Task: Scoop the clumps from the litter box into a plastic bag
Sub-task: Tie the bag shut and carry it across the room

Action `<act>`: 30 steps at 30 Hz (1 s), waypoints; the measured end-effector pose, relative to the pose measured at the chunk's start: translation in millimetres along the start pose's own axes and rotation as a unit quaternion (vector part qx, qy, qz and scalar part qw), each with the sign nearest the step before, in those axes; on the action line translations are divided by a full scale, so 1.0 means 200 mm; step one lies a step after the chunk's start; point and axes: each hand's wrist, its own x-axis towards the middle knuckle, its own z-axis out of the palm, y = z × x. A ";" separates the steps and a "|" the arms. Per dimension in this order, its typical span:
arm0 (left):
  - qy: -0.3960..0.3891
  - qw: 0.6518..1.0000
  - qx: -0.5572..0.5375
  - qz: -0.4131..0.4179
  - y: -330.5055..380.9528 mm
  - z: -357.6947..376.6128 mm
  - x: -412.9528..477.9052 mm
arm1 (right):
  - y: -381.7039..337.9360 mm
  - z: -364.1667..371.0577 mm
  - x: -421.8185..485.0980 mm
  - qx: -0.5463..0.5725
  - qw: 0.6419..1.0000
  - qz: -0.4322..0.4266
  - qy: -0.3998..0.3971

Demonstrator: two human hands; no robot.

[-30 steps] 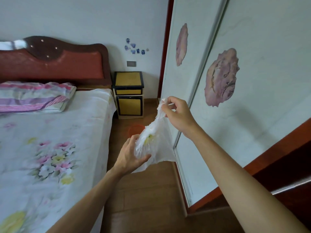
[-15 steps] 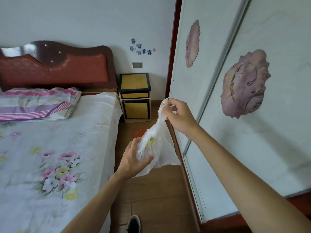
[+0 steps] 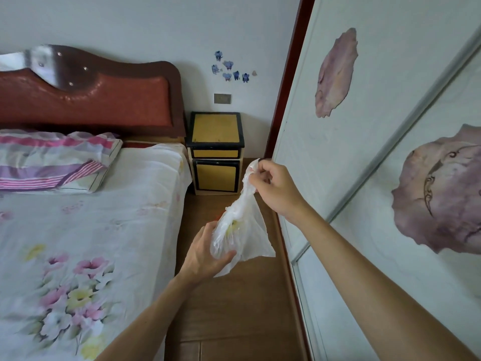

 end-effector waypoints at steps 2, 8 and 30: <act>-0.003 1.000 0.006 -0.004 -0.05 0.00 0.12 | 0.03 0.03 0.13 -0.001 1.000 -0.003 -0.001; -0.010 0.999 0.010 -0.034 -0.18 0.06 0.42 | 0.18 0.06 0.46 0.006 1.000 0.005 -0.007; -0.025 0.950 0.073 -0.301 -0.87 0.66 1.20 | 1.11 0.34 1.31 -0.061 0.980 -0.045 -0.185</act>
